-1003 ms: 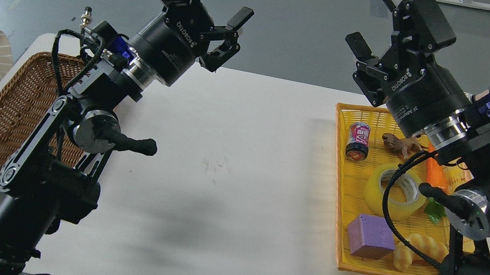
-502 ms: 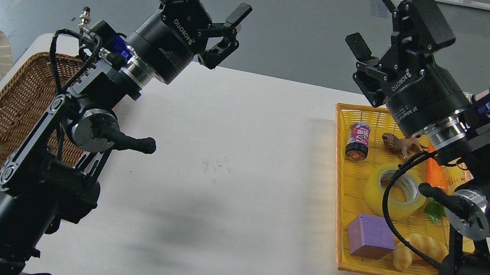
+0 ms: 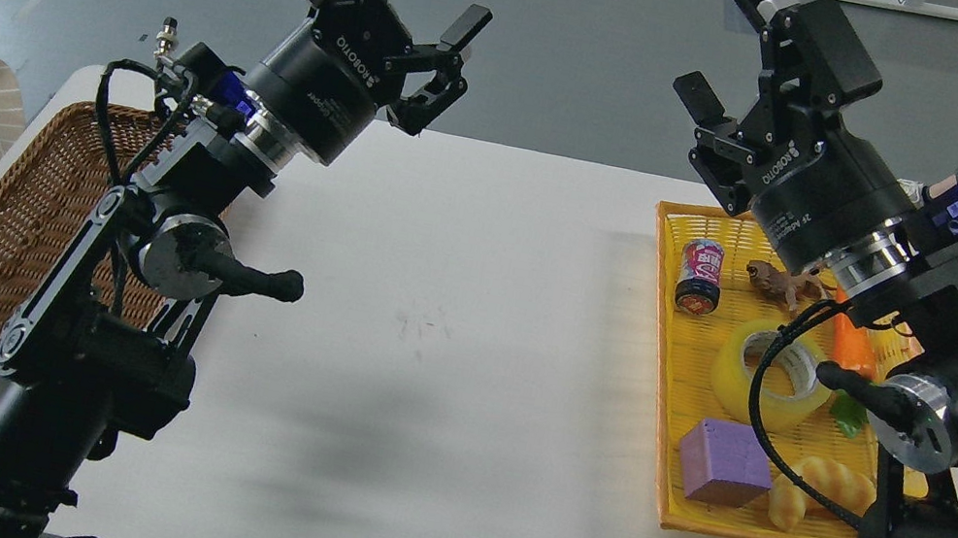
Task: Place and transfer tape with both arms
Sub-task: 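Lower the right gripper toward the yellow tape roll in the tray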
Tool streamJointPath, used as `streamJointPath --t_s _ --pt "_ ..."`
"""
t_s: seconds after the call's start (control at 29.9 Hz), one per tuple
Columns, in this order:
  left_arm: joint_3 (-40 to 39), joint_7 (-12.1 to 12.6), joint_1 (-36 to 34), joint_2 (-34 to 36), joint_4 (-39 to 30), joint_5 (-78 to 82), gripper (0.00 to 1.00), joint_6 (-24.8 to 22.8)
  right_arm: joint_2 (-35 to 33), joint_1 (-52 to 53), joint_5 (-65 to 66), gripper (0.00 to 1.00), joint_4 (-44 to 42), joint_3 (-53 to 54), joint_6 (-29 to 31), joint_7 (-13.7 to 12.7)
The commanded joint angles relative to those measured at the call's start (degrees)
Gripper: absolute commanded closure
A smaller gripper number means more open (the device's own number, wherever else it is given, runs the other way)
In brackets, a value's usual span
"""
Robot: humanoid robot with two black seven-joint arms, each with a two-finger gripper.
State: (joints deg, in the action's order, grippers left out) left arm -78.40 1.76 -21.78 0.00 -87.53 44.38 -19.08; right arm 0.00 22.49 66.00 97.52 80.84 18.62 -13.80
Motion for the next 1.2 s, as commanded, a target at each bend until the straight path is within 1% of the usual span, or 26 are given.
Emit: streamJointPath --t_s 0.0,0.07,0.17,0.3,0.37,0.43,0.5,0.64,0.7,0.77,0.84,0.9,0.94,0.97,1.17 --pt "0.00 0.08 -0.10 0.00 0.08 0.09 0.02 0.36 0.00 0.18 0.62 0.00 -0.14 0.02 0.02 0.00" --pt "0.00 0.17 -0.28 0.00 0.08 0.09 0.02 0.36 0.00 0.54 2.72 0.01 -0.14 0.02 0.02 0.00" --pt "-0.09 0.17 -0.37 0.00 -0.01 0.26 0.02 0.36 -0.61 0.98 8.69 0.02 -0.49 0.02 -0.07 -0.09" --pt "-0.09 0.08 -0.37 0.00 -0.45 0.35 0.02 0.36 -1.32 2.03 20.11 0.02 -0.84 0.02 -0.07 0.00" --pt "-0.09 0.08 -0.28 0.00 -0.54 0.35 0.02 0.36 -2.19 2.29 22.32 0.02 -0.84 0.02 -0.07 -0.09" --pt "-0.09 0.08 -0.19 0.00 -0.54 0.53 0.02 0.45 -5.79 2.91 24.78 0.02 -1.01 0.02 0.10 -0.09" --pt "-0.09 0.17 -0.19 0.00 -0.54 0.62 0.02 0.63 -12.10 3.17 28.03 0.02 -1.54 -0.50 0.63 -0.09" --pt "0.00 0.17 -0.28 0.00 -0.54 0.62 0.02 1.86 -17.48 4.57 29.10 0.02 -1.98 -4.45 0.81 -0.09" --pt "-0.09 0.17 -0.19 0.00 -0.54 0.62 0.02 2.38 -23.08 5.89 29.80 0.02 -2.42 -6.82 0.81 -0.09" --pt "0.00 0.17 -0.11 0.00 -0.54 0.62 0.02 3.00 -26.17 6.25 31.20 0.02 -3.91 -8.76 0.81 -0.18" --pt "0.00 0.26 -0.11 0.00 -0.54 0.62 0.02 3.26 -26.46 6.43 31.38 0.02 -4.35 -9.73 0.81 -0.53" --pt "0.00 0.34 -0.11 0.00 -0.54 0.62 0.02 3.44 -26.81 6.34 31.65 0.02 -5.05 -10.26 0.89 -2.19" --pt "0.00 0.43 -0.19 0.00 -0.54 0.62 0.02 3.44 -26.81 6.16 31.73 0.02 -5.75 -10.44 0.81 -3.68" --pt "0.00 0.43 -0.19 0.00 -0.54 0.62 0.02 3.61 -26.98 6.07 32.52 0.02 -6.37 -10.96 0.81 -4.56" --pt "0.00 0.43 -0.11 0.00 -0.54 0.62 0.02 3.97 -27.07 5.72 38.68 0.02 -7.78 -12.28 0.98 -4.49"
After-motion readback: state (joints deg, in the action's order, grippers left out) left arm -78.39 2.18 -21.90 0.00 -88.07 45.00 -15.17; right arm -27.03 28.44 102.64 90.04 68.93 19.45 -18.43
